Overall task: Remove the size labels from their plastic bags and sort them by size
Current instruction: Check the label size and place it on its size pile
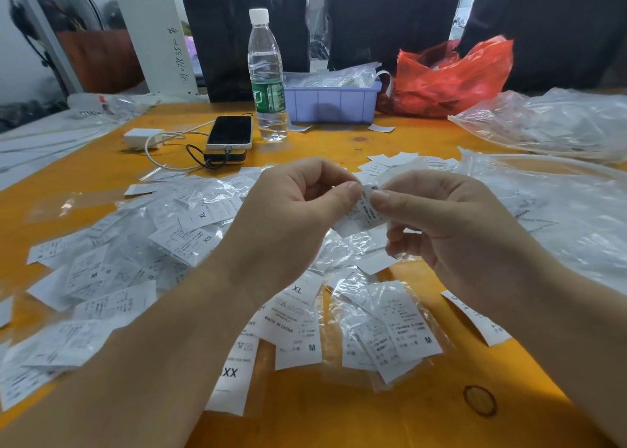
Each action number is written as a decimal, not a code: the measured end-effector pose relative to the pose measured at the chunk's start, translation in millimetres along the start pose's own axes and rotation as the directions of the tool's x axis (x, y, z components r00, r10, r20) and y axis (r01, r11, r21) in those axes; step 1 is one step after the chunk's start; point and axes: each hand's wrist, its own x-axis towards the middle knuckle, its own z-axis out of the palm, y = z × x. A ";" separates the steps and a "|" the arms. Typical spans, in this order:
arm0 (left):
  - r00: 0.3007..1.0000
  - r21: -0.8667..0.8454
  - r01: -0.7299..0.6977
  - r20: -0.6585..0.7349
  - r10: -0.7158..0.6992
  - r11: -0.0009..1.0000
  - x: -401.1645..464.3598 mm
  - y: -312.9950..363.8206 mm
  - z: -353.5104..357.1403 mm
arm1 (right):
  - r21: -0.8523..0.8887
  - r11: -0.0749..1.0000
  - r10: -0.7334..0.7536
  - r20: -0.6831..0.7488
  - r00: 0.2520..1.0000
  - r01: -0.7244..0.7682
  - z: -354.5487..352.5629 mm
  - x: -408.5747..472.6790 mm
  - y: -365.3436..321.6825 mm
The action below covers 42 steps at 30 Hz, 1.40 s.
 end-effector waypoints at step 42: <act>0.997 0.051 -0.072 -0.024 0.073 0.996 -0.9 0.9 1.9 | -0.109 0.992 -0.047 0.085 0.995 0.057 2.2 -2.5 -2.6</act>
